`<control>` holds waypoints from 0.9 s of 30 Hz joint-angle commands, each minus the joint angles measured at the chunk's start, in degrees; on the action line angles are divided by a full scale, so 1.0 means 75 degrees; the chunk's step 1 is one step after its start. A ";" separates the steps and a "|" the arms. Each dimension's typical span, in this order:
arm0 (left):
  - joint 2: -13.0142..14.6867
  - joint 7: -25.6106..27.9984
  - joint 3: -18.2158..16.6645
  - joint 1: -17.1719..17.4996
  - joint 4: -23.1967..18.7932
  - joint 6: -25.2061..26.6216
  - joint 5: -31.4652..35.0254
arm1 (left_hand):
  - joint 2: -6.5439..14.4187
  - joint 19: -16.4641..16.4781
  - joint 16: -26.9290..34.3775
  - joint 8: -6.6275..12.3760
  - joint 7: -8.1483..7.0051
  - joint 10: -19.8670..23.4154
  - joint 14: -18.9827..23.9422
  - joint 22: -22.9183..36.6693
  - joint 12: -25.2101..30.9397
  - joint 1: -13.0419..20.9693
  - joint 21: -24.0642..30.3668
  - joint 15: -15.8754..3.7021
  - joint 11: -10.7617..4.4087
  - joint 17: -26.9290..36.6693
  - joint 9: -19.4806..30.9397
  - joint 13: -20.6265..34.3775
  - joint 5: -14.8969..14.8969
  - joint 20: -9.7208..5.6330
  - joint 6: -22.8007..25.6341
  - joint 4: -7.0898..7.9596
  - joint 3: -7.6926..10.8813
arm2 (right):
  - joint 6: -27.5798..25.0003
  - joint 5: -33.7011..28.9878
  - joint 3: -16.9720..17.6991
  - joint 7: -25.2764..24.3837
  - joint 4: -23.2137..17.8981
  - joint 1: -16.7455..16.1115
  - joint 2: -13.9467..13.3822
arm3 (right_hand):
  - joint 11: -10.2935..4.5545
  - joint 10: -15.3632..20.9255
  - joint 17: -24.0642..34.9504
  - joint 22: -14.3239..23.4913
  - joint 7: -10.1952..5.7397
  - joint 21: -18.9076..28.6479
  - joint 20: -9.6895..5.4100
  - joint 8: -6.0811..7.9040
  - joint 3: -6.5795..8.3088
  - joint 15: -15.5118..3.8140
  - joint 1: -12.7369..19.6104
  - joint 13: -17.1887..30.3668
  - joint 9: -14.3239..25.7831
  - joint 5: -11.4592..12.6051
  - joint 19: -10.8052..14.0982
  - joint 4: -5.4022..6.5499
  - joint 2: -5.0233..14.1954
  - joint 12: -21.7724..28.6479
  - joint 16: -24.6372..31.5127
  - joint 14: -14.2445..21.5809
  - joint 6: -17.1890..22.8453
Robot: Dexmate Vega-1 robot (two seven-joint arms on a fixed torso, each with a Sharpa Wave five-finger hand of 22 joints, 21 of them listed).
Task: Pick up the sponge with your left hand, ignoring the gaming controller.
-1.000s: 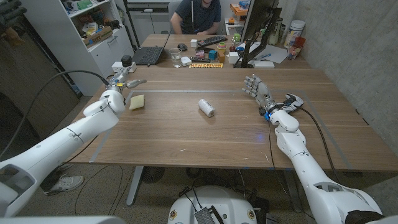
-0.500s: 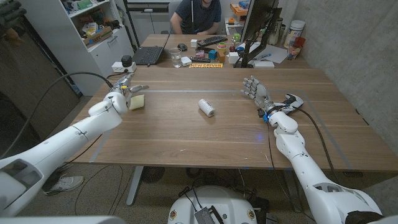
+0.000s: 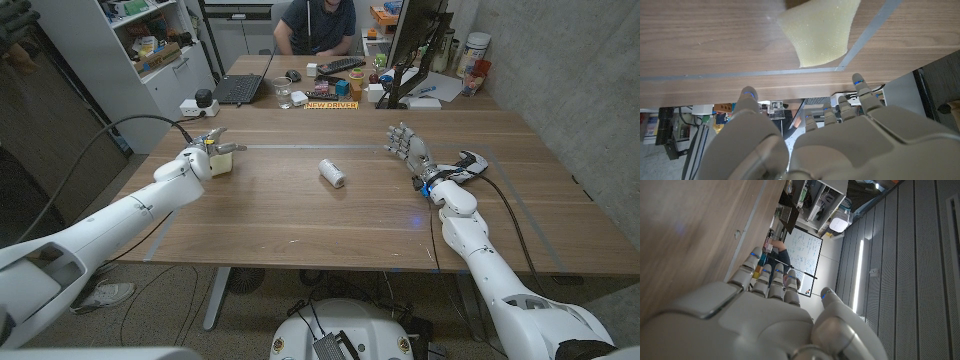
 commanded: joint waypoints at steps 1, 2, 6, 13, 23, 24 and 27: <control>-0.0098 -0.0835 0.0590 -0.0452 0.0226 0.0114 0.0472 | -0.0029 0.0068 -0.0001 0.0038 -0.0011 -0.0157 -0.0031 0.0006 -0.0016 0.0161 0.0019 0.0113 0.0075 0.0035 0.0018 0.0018 0.0082 0.0006 0.0035 -0.0019 -0.0061 | 0.0095 0.0048 -0.0038 0.0054 0.0058 0.0037 -0.0027 | 0.0005 0.0029 0.0019 0.0019 -0.0023 0.0050 0.0016 0.0028 -0.0054 -0.0005 -0.0042 0.0035 0.0041 0.0040 0.0029 0.0003 -0.0044 0.0035 0.0068 0.0069 0.0045; -0.0096 -0.0847 0.0604 -0.0450 0.0206 0.0123 0.0509 | -0.0032 0.0069 -0.0004 0.0037 -0.0011 -0.0158 -0.0039 0.0006 -0.0016 0.0166 0.0019 0.0119 0.0080 0.0035 0.0018 0.0018 0.0086 0.0006 0.0033 -0.0021 -0.0064 | 0.0109 0.0073 -0.0029 0.0076 0.0086 0.0050 -0.0022 | -0.0001 0.0028 0.0019 0.0019 -0.0024 0.0051 0.0012 0.0029 -0.0054 -0.0001 -0.0043 0.0035 0.0041 0.0040 0.0032 0.0004 -0.0044 0.0035 0.0068 0.0071 0.0046; -0.0029 -0.1302 0.0879 -0.0628 0.0127 0.0244 0.0812 | -0.0060 0.0076 -0.0006 0.0030 -0.0008 -0.0167 -0.0036 0.0005 -0.0016 0.0201 0.0014 0.0129 0.0100 0.0036 0.0018 0.0018 0.0109 0.0007 0.0021 -0.0036 -0.0090 | 0.0128 0.0095 -0.0007 0.0073 0.0106 0.0061 -0.0019 | -0.0003 0.0036 0.0018 0.0019 -0.0023 0.0051 0.0012 0.0031 -0.0060 -0.0007 -0.0048 0.0035 0.0041 0.0043 0.0032 0.0006 -0.0048 0.0038 0.0070 0.0076 0.0052; 0.0126 -0.2326 0.1196 -0.0908 -0.0015 0.0340 0.1160 | -0.0197 0.0102 -0.0025 -0.0028 0.0006 -0.0302 -0.0079 0.0002 -0.0056 0.0304 -0.0003 0.0196 0.0188 0.0042 0.0014 0.0022 0.0193 0.0008 -0.0126 -0.0093 -0.0224 | 0.0143 0.0098 0.0004 0.0110 0.0195 0.0126 -0.0034 | 0.0000 0.0036 0.0018 0.0019 -0.0040 0.0055 0.0021 0.0023 -0.0067 -0.0017 -0.0059 0.0035 0.0041 0.0049 0.0043 0.0014 -0.0047 0.0037 0.0075 0.0091 0.0030; 0.0191 -0.2755 0.1701 -0.0987 -0.0375 0.0864 0.2425 | -0.0203 0.1006 0.0172 0.0046 0.0001 0.0075 0.0629 0.0076 0.0169 0.1039 0.0266 -0.0005 0.0191 0.0073 0.0019 0.0052 0.0731 -0.0032 -0.0238 -0.0192 -0.0939 | 0.0202 0.0150 0.0034 0.0227 0.0267 0.0168 -0.0006 | -0.0012 0.0041 0.0019 0.0019 -0.0046 0.0059 0.0035 0.0021 -0.0083 0.0007 -0.0080 0.0034 0.0041 0.0057 0.0059 0.0031 -0.0049 0.0038 0.0089 0.0133 0.0017; 0.0179 -0.2770 0.1656 -0.0959 -0.0387 0.0871 0.2429 | -0.0158 0.1334 0.0236 0.0075 0.0000 0.0317 0.0966 0.0092 0.0252 0.1343 0.0372 -0.0172 0.0138 0.0081 0.0021 0.0058 0.0866 -0.0032 -0.0113 -0.0192 -0.1061 | 0.0226 0.0159 0.0037 0.0246 0.0267 0.0167 -0.0007 | -0.0015 0.0047 0.0019 0.0019 -0.0046 0.0058 0.0036 0.0022 -0.0085 0.0009 -0.0082 0.0034 0.0041 0.0058 0.0057 0.0032 -0.0051 0.0040 0.0089 0.0132 0.0020; 0.0088 -0.2154 0.1601 -0.0698 -0.0477 0.1128 0.2877 | 0.0116 0.2262 0.0467 0.0186 0.0002 0.1036 0.2054 0.0136 0.0486 0.2246 0.0708 -0.0740 0.0011 0.0137 0.0036 0.0098 0.1210 -0.0304 0.0481 -0.0141 -0.1186 | 0.0227 0.0151 0.0036 0.0243 0.0189 0.0134 -0.0031 | 0.0020 0.0060 0.0019 0.0019 -0.0051 0.0061 0.0039 0.0020 -0.0091 0.0006 -0.0089 0.0035 0.0041 0.0060 0.0065 0.0037 -0.0054 0.0045 0.0090 0.0137 0.0012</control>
